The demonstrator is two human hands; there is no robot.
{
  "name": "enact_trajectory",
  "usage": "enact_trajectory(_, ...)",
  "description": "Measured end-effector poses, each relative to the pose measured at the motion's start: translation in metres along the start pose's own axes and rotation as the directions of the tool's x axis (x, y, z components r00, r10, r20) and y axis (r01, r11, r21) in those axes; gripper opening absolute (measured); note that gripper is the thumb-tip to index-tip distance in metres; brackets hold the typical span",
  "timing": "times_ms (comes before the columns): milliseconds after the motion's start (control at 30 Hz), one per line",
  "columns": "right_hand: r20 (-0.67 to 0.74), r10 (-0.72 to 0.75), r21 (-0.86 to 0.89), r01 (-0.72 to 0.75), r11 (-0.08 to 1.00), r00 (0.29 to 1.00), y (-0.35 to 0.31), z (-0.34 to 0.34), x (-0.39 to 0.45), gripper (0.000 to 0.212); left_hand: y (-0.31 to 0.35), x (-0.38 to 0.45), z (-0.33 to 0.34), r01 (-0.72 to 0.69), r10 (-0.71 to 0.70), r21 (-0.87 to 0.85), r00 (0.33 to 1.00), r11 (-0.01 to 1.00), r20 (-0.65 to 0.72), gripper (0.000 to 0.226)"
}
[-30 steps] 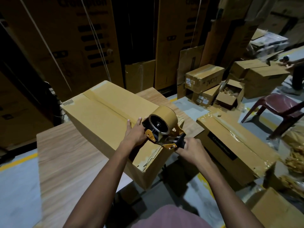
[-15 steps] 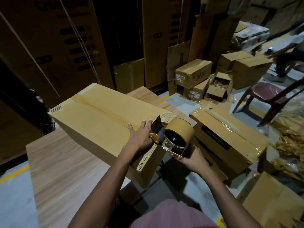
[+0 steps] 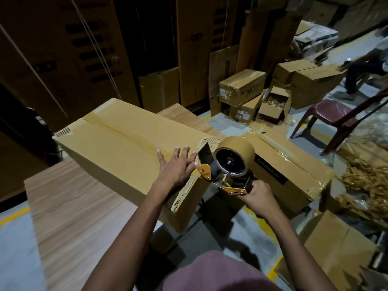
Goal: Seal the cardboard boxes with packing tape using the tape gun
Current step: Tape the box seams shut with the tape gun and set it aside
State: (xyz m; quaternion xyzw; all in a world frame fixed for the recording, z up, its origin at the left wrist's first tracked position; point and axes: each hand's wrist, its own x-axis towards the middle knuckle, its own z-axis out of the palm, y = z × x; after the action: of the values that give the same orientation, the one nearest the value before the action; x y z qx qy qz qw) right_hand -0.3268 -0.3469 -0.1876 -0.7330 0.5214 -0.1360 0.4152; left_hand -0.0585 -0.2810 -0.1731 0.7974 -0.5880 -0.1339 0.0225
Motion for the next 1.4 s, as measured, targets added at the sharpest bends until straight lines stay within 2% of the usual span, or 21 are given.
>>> enact_trajectory(167,0.022,0.016,0.033,-0.017,0.999,1.000,0.020,0.014,-0.002,0.038,0.016,-0.005,-0.010,-0.036,0.032,0.084,0.998,0.996,0.045,0.051)
enact_trajectory(300,0.002,0.045,0.092,-0.045,0.995,0.999,0.023,0.017,-0.007,0.046,0.029,-0.013,-0.006,-0.068,0.068,0.020,0.997,0.997,0.044,0.053)
enact_trajectory(433,0.038,0.133,0.217,-0.138,0.966,0.990,0.026,0.027,-0.014,0.029,0.024,-0.012,0.002,-0.095,0.094,0.060,0.995,0.994,0.027,0.053)
enact_trajectory(500,0.114,0.131,0.104,-0.143,0.984,0.985,0.025,0.031,-0.013,0.035,0.024,-0.012,0.003,-0.092,0.091,0.085,0.996,0.992,0.018,0.059)
enact_trajectory(533,0.179,0.137,0.048,-0.148,0.988,0.974,0.025,0.031,-0.015,0.043,0.026,-0.011,0.004,-0.086,0.086,0.093,0.996,0.992,0.010,0.060)
enact_trajectory(567,0.233,0.107,-0.079,-0.091,0.993,0.967,0.027,0.030,-0.020,0.061,0.028,-0.012,0.003,-0.081,0.080,0.106,0.997,0.991,0.007,0.060)
enact_trajectory(600,0.296,0.036,-0.237,0.037,0.971,0.955,0.025,0.027,-0.026,0.085,0.031,-0.011,0.002,-0.074,0.074,0.123,0.997,0.990,0.006,0.061)
enact_trajectory(633,0.267,-0.016,-0.286,0.095,0.954,0.964,0.033,0.029,-0.024,0.099,0.033,-0.011,0.002,-0.069,0.070,0.143,0.998,0.987,0.001,0.062)
enact_trajectory(667,0.183,0.011,-0.217,0.029,0.976,0.983,0.050,0.036,-0.017,0.102,0.034,-0.011,0.001,-0.064,0.067,0.163,0.998,0.985,-0.014,0.063)
enact_trajectory(700,0.157,-0.027,-0.184,0.056,0.981,0.987,0.056,0.036,-0.013,0.095,0.034,-0.011,0.000,-0.057,0.065,0.182,0.997,0.982,-0.039,0.064)
enact_trajectory(733,0.219,0.064,-0.018,-0.061,0.998,0.974,0.050,0.035,-0.012,0.076,0.032,-0.012,0.000,-0.047,0.062,0.198,0.996,0.979,-0.071,0.066)
enact_trajectory(767,0.158,0.080,0.049,-0.089,0.995,0.984,0.042,0.034,-0.012,0.049,0.030,-0.012,-0.001,-0.035,0.058,0.212,0.993,0.977,-0.103,0.068)
enact_trajectory(800,0.090,-0.008,0.150,-0.006,0.989,0.996,0.033,0.029,-0.017,0.034,0.028,-0.012,-0.003,-0.028,0.058,0.225,0.990,0.974,-0.127,0.070)
enact_trajectory(833,0.068,0.016,0.169,-0.027,0.985,0.998,0.021,0.026,-0.024,0.035,0.027,-0.013,-0.005,-0.028,0.064,0.241,0.987,0.970,-0.144,0.071)
enact_trajectory(867,-0.052,-0.003,0.127,0.010,0.992,0.999,0.015,0.025,-0.025,0.034,0.027,-0.013,-0.007,-0.033,0.075,0.261,0.985,0.965,-0.155,0.072)
enact_trajectory(933,-0.020,0.080,0.184,-0.075,0.980,0.997,0.018,0.025,-0.022,0.030,0.026,-0.011,-0.009,-0.038,0.088,0.300,0.984,0.953,-0.154,0.076)
enact_trajectory(1000,-0.029,0.051,0.184,-0.044,0.982,0.998,0.023,0.027,-0.015,0.020,0.023,-0.007,-0.009,-0.040,0.093,0.310,0.983,0.950,-0.157,0.080)
enact_trajectory(1100,-0.018,0.039,0.083,-0.038,0.996,0.999,0.034,0.033,-0.002,0.026,0.018,-0.001,-0.009,-0.050,0.105,0.303,0.980,0.952,-0.169,0.081)
enact_trajectory(1167,-0.015,0.037,0.141,-0.034,0.989,0.999,0.044,0.033,0.004,0.040,0.018,0.001,-0.011,-0.053,0.107,0.325,0.983,0.944,-0.149,0.077)
enact_trajectory(1300,-0.042,0.050,0.098,-0.046,0.994,0.998,0.044,0.029,0.001,0.039,0.004,0.006,-0.015,-0.071,0.125,0.299,0.978,0.951,-0.166,0.053)
enact_trajectory(1400,-0.107,0.043,0.056,-0.037,0.998,0.993,0.039,0.031,-0.005,0.058,-0.007,0.012,-0.023,-0.102,0.132,0.263,0.986,0.959,-0.099,0.047)
